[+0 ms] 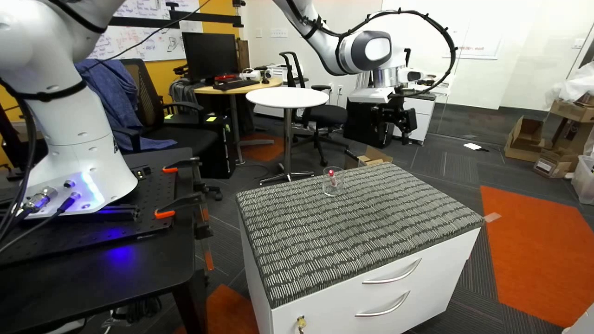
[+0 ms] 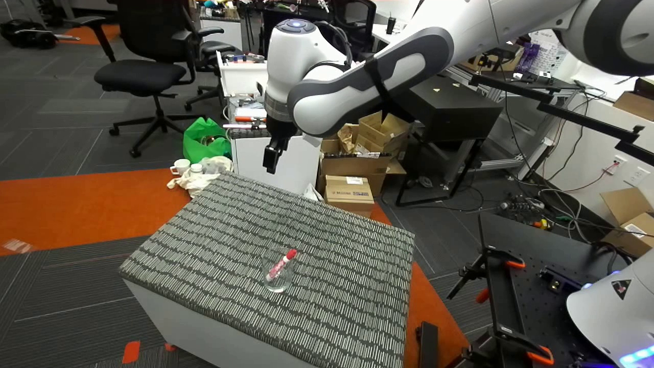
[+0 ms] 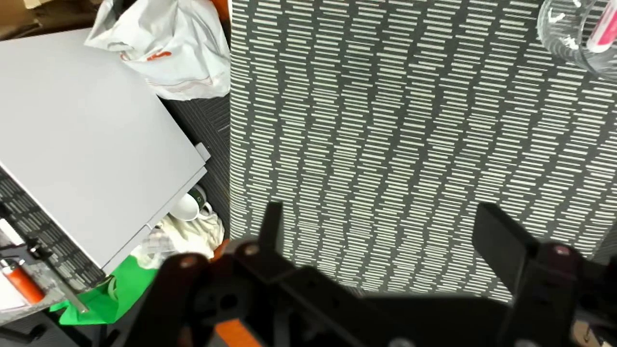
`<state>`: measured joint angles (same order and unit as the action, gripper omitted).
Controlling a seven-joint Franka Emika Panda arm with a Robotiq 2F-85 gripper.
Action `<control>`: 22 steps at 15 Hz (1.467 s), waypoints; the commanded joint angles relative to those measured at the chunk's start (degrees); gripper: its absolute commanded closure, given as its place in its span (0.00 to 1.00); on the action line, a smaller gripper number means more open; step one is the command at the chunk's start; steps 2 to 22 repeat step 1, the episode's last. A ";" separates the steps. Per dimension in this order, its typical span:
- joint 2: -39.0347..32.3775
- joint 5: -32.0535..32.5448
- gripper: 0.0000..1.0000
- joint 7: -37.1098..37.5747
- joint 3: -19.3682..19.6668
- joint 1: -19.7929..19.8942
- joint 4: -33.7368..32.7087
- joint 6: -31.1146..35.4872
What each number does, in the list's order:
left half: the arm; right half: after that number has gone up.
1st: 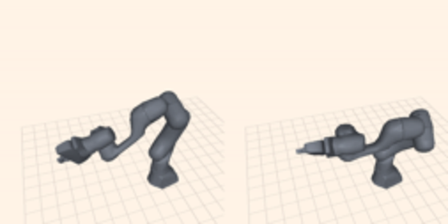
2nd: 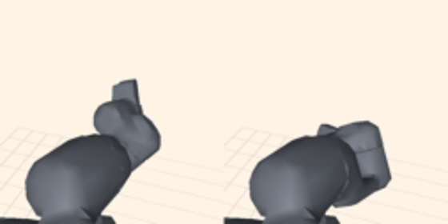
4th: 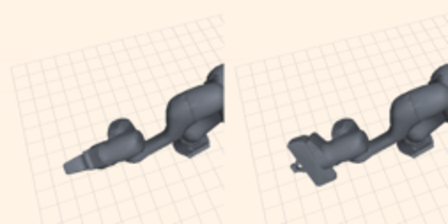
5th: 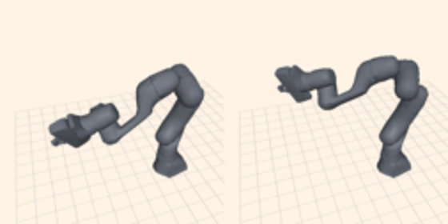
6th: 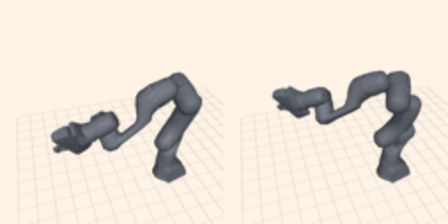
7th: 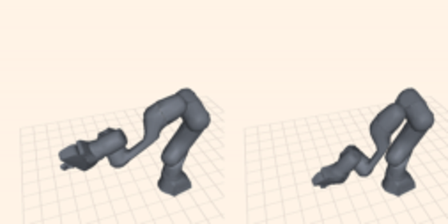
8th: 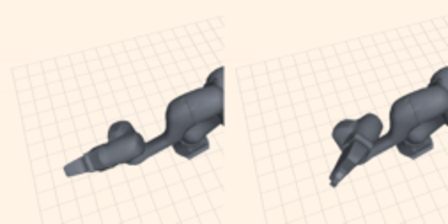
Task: Put the red marker inside the glass
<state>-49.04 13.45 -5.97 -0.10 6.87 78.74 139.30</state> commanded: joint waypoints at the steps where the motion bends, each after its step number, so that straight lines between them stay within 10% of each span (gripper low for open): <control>1: -0.02 -1.60 0.00 -0.87 1.43 -1.07 -0.04 0.05; 22: -0.02 -1.60 0.00 -0.87 1.43 -1.07 -0.04 0.05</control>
